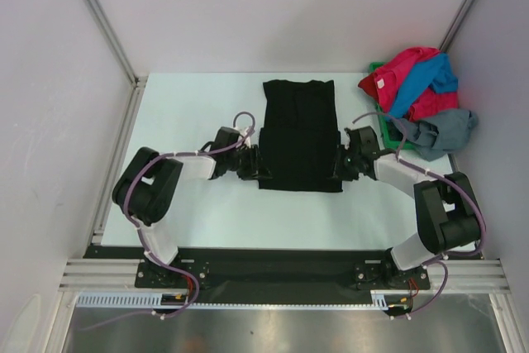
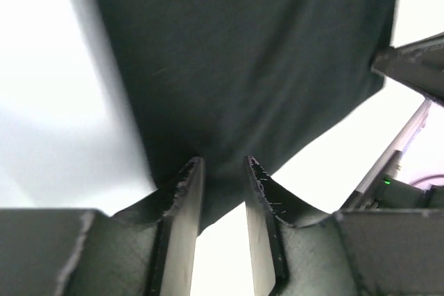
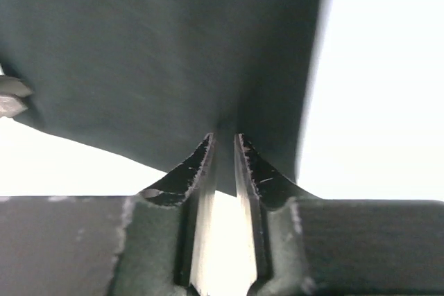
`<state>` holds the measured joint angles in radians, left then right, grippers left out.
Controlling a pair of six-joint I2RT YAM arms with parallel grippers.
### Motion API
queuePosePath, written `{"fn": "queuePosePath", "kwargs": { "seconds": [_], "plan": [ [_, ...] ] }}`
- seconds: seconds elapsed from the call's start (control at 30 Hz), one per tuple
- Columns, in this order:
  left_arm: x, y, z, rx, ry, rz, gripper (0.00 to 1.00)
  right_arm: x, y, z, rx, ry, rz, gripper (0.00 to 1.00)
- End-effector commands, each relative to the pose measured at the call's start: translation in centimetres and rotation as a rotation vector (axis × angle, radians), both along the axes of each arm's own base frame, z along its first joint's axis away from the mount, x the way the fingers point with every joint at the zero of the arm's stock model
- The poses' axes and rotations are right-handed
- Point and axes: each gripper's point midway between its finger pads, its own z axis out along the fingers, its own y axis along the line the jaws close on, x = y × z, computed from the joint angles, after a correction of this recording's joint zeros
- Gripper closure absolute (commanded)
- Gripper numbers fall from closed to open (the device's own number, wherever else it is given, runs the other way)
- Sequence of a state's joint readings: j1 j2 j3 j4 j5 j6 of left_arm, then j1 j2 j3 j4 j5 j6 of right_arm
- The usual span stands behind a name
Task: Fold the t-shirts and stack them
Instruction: Fold the tshirt
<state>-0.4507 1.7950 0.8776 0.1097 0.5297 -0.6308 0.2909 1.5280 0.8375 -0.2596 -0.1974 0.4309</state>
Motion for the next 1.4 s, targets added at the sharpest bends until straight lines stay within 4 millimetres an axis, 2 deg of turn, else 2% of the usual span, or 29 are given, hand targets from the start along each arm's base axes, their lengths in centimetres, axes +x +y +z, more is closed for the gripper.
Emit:
{"fn": "queuePosePath", "kwargs": {
  "seconds": [0.0, 0.07, 0.1, 0.17, 0.2, 0.27, 0.33, 0.43, 0.47, 0.5, 0.53, 0.57, 0.63, 0.67, 0.7, 0.73, 0.77, 0.8, 0.87, 0.9, 0.93, 1.0, 1.03, 1.07, 1.13, 1.17, 1.27, 1.33, 1.37],
  "plan": [
    [0.0, 1.1, -0.4, 0.019, -0.06, 0.045, 0.65, -0.9, 0.1, -0.4, 0.111, -0.011, -0.02, 0.8],
    [-0.7, 2.0, -1.3, 0.066, -0.056, 0.041, 0.65, -2.5, -1.4, -2.0, 0.111, 0.04, -0.064, 0.83],
    [-1.3, 2.6, -1.9, 0.09, -0.051, 0.045, 0.65, -2.7, -2.1, -1.8, 0.095, 0.028, -0.087, 0.84],
    [-1.7, 3.2, -1.2, 0.111, -0.083, 0.045, 0.65, -3.9, -3.6, -2.2, 0.043, 0.053, -0.116, 0.84],
    [-2.1, 3.7, -1.2, 0.125, -0.088, 0.051, 0.65, -3.9, -4.5, -1.4, 0.01, 0.02, -0.137, 0.84],
    [-2.4, 3.9, 0.4, 0.123, -0.126, 0.048, 0.65, -4.6, -5.2, -1.0, -0.024, 0.021, -0.139, 0.83],
    [-2.4, 4.0, 1.6, 0.125, -0.157, 0.049, 0.62, -3.9, -5.1, 0.8, -0.01, -0.026, -0.14, 0.82],
    [-0.8, 3.3, 4.4, 0.094, -0.231, 0.04, 0.54, -1.7, -4.4, 2.7, 0.035, -0.093, -0.13, 0.74],
    [-0.2, 2.9, 5.1, 0.076, -0.243, 0.029, 0.52, -0.6, -3.9, 3.6, 0.068, -0.126, -0.115, 0.73],
    [1.4, 2.1, 5.9, 0.053, -0.254, 0.022, 0.52, 0.4, -3.8, 3.9, 0.085, -0.142, -0.11, 0.71],
    [1.9, 1.1, 6.7, 0.005, -0.257, -0.016, 0.52, 2.3, -3.4, 5.5, 0.111, -0.183, -0.103, 0.68],
    [2.7, 0.5, 6.7, -0.015, -0.253, -0.026, 0.52, 3.3, -2.5, 4.7, 0.153, -0.153, -0.082, 0.68],
    [5.4, -1.2, 6.6, -0.076, -0.229, -0.031, 0.53, 5.5, -1.7, 5.7, 0.214, -0.183, -0.059, 0.64],
    [5.9, -2.0, 6.7, -0.123, -0.209, -0.053, 0.56, 7.5, -0.9, 5.7, 0.255, -0.202, -0.042, 0.62],
    [7.8, -2.7, 5.7, -0.153, -0.173, -0.027, 0.62, 8.7, -0.6, 5.8, 0.277, -0.215, -0.032, 0.61],
    [8.7, -3.0, 5.7, -0.179, -0.167, -0.028, 0.64, 10.7, 0.0, 7.1, 0.314, -0.268, 0.002, 0.58],
    [9.6, -3.4, 5.5, -0.194, -0.171, -0.02, 0.64, 11.6, 0.2, 5.1, 0.323, -0.231, 0.007, 0.58],
    [11.2, -3.6, 6.1, -0.213, -0.191, -0.005, 0.64, 12.3, 0.5, 4.5, 0.348, -0.219, 0.012, 0.57],
    [12.8, -3.9, 3.9, -0.212, -0.173, 0.003, 0.64, 14.4, 0.4, 4.8, 0.417, -0.257, 0.032, 0.57],
    [14.2, -4.0, 4.6, -0.234, -0.187, 0.015, 0.64, 14.8, 0.3, 2.6, 0.46, -0.197, -0.005, 0.58],
    [14.7, -3.9, 3.1, -0.236, -0.162, 0.024, 0.64, 15.4, 0.0, 2.3, 0.489, -0.203, -0.012, 0.6],
    [16.4, -3.2, 3.3, -0.263, -0.175, 0.059, 0.64, 16.8, -1.2, 0.7, 0.514, -0.2, -0.044, 0.64],
    [16.8, -2.8, 1.8, -0.252, -0.151, 0.07, 0.64, 17.0, -1.5, -0.1, 0.512, -0.186, -0.056, 0.66],
    [17.2, -2.6, 1.4, -0.249, -0.145, 0.075, 0.64, 17.5, -2.9, -0.7, 0.505, -0.182, -0.09, 0.67],
    [18.6, -2.0, 1.0, -0.23, -0.142, 0.07, 0.61, 18.1, -3.8, -1.8, 0.485, -0.173, -0.109, 0.69],
    [18.8, -2.0, -0.1, -0.215, -0.126, 0.065, 0.61, 18.3, -4.5, -2.2, 0.461, -0.164, -0.13, 0.69],
    [19.9, -1.3, 0.4, -0.171, -0.125, 0.066, 0.61, 19.1, -6.2, -1.9, 0.315, -0.166, -0.142, 0.69],
    [20.2, -0.3, 3.5, -0.143, -0.197, 0.093, 0.61, 18.6, -6.6, -0.9, 0.234, -0.132, -0.142, 0.66],
    [20.1, 0.1, 4.6, -0.125, -0.226, 0.105, 0.61, 18.8, -7.7, 1.2, 0.154, -0.18, -0.152, 0.63]
  ]
}}
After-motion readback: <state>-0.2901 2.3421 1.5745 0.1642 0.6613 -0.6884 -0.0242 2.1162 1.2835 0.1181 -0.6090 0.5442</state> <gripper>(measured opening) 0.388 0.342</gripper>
